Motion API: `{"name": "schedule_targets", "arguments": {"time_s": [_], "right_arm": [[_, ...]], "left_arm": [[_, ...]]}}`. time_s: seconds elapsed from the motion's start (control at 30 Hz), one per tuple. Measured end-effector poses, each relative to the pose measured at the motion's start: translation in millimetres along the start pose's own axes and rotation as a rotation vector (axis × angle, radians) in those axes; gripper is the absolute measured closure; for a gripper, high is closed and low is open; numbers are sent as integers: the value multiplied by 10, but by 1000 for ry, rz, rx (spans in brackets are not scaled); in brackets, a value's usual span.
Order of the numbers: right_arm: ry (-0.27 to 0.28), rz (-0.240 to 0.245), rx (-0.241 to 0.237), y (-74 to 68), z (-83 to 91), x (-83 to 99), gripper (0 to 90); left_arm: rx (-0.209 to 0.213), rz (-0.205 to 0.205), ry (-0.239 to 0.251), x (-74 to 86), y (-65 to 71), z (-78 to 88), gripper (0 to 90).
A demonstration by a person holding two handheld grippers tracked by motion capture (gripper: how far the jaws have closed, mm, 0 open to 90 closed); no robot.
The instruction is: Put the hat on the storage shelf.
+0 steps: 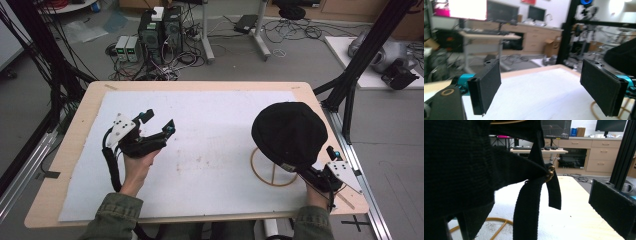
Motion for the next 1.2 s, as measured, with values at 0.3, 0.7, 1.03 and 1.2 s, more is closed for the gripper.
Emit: {"name": "schedule_targets", "arguments": {"time_s": [0.3,0.7,1.03,1.2], "right_arm": [[0,6,-3,-37,-8,3,55],[-3,1,5,-7,0,8,55],[-5,9,3,-17,1,12,55],[-6,6,3,-21,-2,18,55]], "left_arm": [[-104,-66,19,105,-197,220,172],[-214,-84,13,281,-379,505,176],[-310,-100,-3,399,-506,756,178],[-345,-82,-7,469,-568,889,177]]}}
Point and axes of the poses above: each handheld gripper's, and its own axes: z roughly backward along the jaws, x roughly out of its underside, y roughly to its right, the point moved 7 cm from there along -z, roughly forward along the jaws, and after that the axes turned 12 degrees about x, right-handed, at the moved point
